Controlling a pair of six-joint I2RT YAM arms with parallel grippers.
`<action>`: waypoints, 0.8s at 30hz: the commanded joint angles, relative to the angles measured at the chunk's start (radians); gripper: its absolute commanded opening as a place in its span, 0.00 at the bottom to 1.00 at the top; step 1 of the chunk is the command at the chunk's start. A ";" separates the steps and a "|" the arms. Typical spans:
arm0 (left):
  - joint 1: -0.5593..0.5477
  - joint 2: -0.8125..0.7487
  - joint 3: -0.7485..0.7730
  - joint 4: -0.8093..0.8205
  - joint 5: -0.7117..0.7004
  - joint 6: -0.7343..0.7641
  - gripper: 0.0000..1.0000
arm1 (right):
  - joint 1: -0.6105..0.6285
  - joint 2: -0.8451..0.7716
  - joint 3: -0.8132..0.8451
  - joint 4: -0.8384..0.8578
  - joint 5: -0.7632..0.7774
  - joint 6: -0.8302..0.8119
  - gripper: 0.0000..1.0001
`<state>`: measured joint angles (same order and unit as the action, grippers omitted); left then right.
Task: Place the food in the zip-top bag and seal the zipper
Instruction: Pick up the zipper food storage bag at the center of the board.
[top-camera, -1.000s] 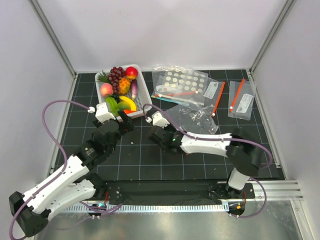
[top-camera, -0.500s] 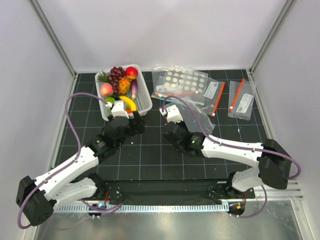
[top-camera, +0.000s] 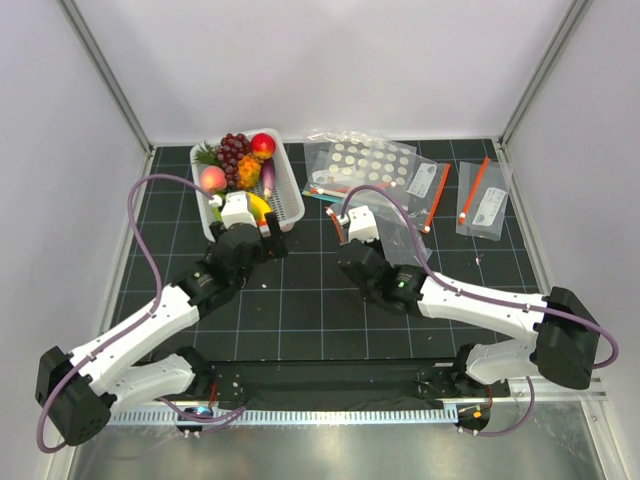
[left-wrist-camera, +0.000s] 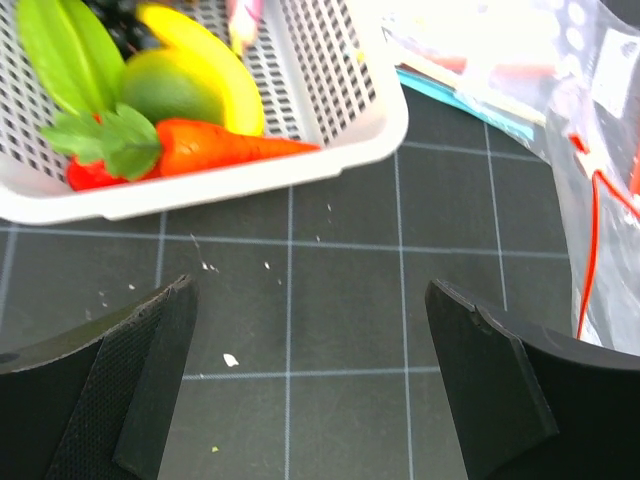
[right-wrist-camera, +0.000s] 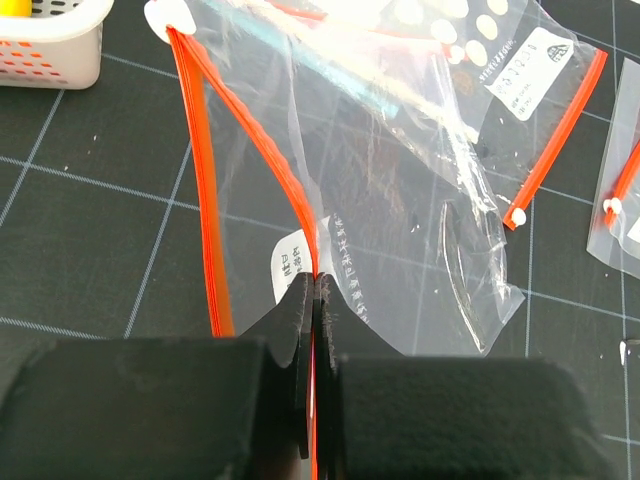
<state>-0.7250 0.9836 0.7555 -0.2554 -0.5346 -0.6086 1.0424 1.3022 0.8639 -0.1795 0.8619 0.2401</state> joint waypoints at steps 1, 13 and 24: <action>0.006 0.045 0.109 -0.059 -0.091 0.021 1.00 | -0.007 -0.020 0.000 0.051 -0.006 0.028 0.01; 0.268 0.351 0.320 -0.189 0.111 -0.062 1.00 | -0.013 -0.029 -0.003 0.051 -0.030 0.034 0.01; 0.354 0.579 0.452 -0.194 0.099 -0.011 0.99 | -0.018 -0.043 -0.011 0.052 -0.047 0.041 0.01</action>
<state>-0.3725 1.5227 1.1492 -0.4488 -0.4191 -0.6533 1.0298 1.2999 0.8532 -0.1780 0.8097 0.2535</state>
